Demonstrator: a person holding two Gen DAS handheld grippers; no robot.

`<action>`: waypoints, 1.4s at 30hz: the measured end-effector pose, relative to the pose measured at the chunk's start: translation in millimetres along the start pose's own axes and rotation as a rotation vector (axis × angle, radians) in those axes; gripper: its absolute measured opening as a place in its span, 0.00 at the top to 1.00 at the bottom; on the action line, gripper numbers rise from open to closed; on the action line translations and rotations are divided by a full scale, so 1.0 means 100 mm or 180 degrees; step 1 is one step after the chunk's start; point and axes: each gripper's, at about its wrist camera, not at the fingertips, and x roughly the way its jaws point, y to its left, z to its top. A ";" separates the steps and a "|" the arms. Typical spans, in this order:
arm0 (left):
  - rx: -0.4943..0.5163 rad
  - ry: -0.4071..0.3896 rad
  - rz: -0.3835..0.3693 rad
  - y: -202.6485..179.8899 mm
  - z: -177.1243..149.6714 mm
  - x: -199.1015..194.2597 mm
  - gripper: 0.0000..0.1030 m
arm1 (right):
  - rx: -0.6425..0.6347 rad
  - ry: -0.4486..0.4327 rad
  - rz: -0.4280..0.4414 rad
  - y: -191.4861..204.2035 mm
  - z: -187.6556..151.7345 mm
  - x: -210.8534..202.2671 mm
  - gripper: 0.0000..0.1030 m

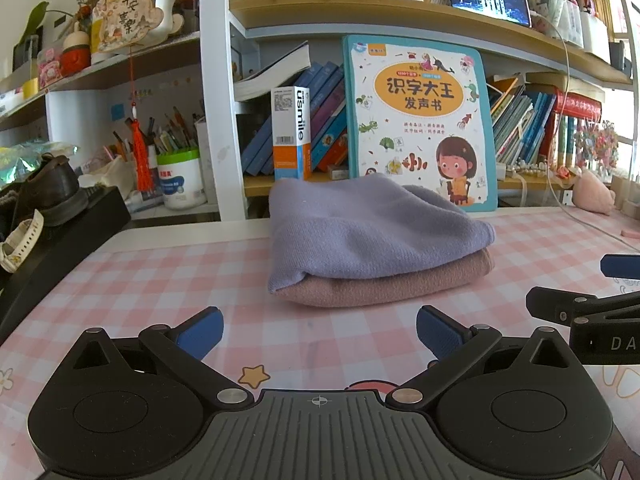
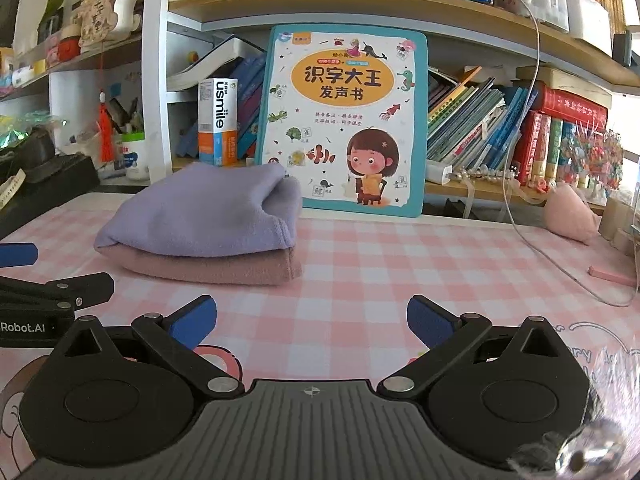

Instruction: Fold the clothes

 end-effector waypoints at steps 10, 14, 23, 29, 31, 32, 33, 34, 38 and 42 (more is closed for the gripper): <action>-0.0001 0.0004 -0.0015 0.01 0.01 0.01 0.00 | 0.0002 0.0001 -0.0001 0.00 0.00 0.00 0.01; -0.0007 0.0006 -0.0012 0.00 0.00 0.00 0.00 | 0.0000 0.0001 -0.0002 0.00 0.00 0.00 0.01; -0.0028 0.0007 -0.0020 0.02 0.00 0.00 0.00 | 0.0003 0.0003 -0.0003 0.00 0.00 0.00 0.01; -0.0013 -0.0010 -0.0113 0.02 0.00 -0.01 0.00 | 0.0004 0.0012 0.0000 0.00 0.00 0.01 0.01; 0.0008 -0.0020 -0.0121 0.01 0.00 -0.01 0.00 | 0.0004 0.0015 0.0002 0.00 0.00 0.01 0.01; 0.0006 -0.0026 -0.0118 0.01 0.00 -0.01 0.00 | 0.0005 0.0017 0.0002 0.00 0.00 0.01 0.01; 0.0001 -0.0033 -0.0115 0.01 0.00 -0.02 0.00 | 0.0005 0.0017 0.0002 0.01 0.00 0.01 0.01; -0.0013 -0.0042 -0.0113 0.02 0.00 -0.02 0.00 | 0.0005 0.0017 0.0002 0.00 0.00 0.01 0.01; -0.0045 -0.0041 -0.0116 0.03 0.00 -0.02 0.00 | 0.0006 0.0023 0.0003 0.00 0.00 0.01 0.01; -0.0029 -0.0055 -0.0103 0.01 0.00 -0.02 0.00 | 0.0006 0.0025 0.0007 -0.01 0.01 0.02 0.01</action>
